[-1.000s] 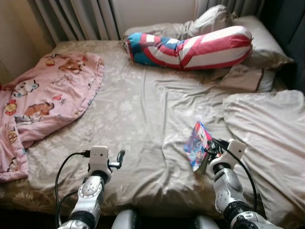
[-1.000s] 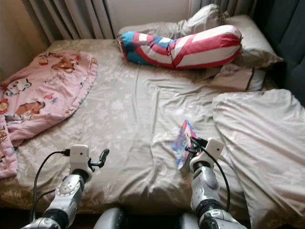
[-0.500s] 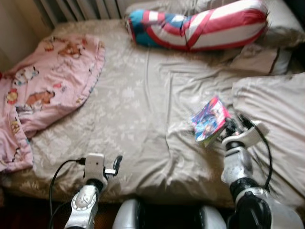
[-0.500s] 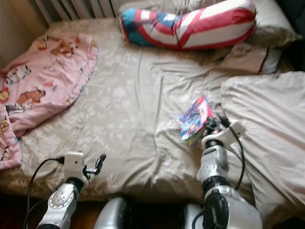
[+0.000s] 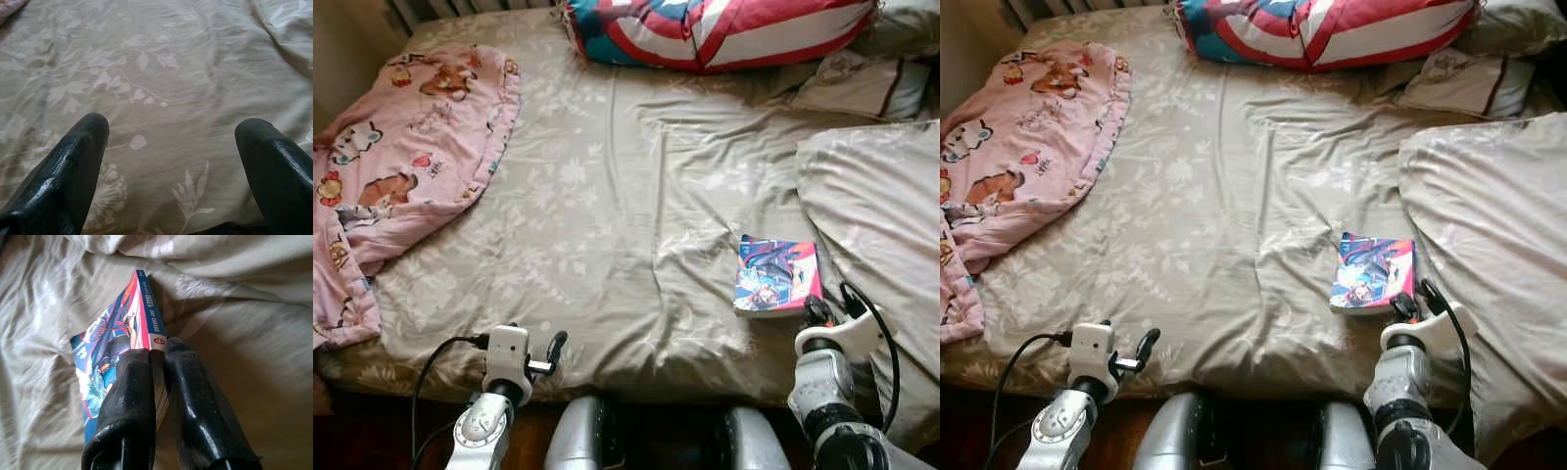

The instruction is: Clean up the room

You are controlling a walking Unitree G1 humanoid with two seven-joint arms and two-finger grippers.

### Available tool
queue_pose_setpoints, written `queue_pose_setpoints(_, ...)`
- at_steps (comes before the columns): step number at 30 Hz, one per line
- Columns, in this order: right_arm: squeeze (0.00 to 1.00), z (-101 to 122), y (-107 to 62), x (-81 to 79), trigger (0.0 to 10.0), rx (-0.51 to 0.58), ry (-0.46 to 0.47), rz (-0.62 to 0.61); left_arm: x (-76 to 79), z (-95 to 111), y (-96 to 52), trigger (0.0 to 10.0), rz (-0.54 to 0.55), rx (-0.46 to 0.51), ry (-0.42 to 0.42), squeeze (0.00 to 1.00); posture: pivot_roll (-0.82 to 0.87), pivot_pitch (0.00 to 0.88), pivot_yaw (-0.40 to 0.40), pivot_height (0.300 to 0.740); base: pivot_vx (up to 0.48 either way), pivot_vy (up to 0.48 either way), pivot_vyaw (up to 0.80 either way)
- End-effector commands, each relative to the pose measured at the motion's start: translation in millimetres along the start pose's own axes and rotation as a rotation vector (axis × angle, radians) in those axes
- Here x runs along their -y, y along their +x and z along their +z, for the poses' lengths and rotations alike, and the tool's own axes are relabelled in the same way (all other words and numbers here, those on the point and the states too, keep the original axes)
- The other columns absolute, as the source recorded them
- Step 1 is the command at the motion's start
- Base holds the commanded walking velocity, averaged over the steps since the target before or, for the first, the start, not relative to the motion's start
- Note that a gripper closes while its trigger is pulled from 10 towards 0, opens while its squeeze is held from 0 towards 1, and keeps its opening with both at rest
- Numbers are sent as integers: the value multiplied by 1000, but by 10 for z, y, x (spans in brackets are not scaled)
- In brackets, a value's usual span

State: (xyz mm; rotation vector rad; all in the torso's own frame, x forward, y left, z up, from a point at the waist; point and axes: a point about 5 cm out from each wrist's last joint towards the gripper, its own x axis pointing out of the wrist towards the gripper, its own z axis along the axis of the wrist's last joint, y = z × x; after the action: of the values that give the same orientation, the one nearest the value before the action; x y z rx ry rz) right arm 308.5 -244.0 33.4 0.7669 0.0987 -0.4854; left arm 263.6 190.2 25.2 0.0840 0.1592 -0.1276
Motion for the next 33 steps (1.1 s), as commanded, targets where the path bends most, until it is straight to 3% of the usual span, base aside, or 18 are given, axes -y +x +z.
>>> queue_pose_setpoints(1, 0, -36, -22, 79, 10000, -26, -10, -52, -26, -86, -71, 10000, 1, -44, 6, 0, 38, 279, 146, 646, 0, 0, 0)
queue_pose_setpoints(7, 0, 13, 26, 6, 10000, -48, -55, -5, 9, -76, -71, 10000, -8, -51, 6, 0, 35, 276, 146, 646, 0, 0, 0)
queue_pose_setpoints(10, 0, -39, 46, -262, 10000, -79, -10, 204, 1, -65, -55, 10000, -11, -56, 6, 0, 30, 269, 147, 646, 0, 0, 0)
queue_pose_setpoints(13, 0, -87, 34, -312, 10000, -105, 9, 245, -6, -57, -49, 10000, -12, -57, 6, 0, 29, 267, 147, 646, 0, 0, 0)
queue_pose_setpoints(21, 0, -169, -10, -117, 10000, -157, -42, 121, 2, -39, -36, 10000, -19, -58, 3, 0, 28, 262, 149, 646, 0, 0, 0)
queue_pose_setpoints(28, 0, 49, 11, 139, 10000, -73, -67, -15, 49, -34, -27, 10000, -29, -59, 0, 0, 19, 256, 147, 646, 0, 0, 0)
queue_pose_setpoints(33, 0, 124, 14, 220, 10000, -41, -67, -74, 67, -40, -20, 10000, -34, -63, -2, 0, 13, 250, 147, 646, 0, 0, 0)
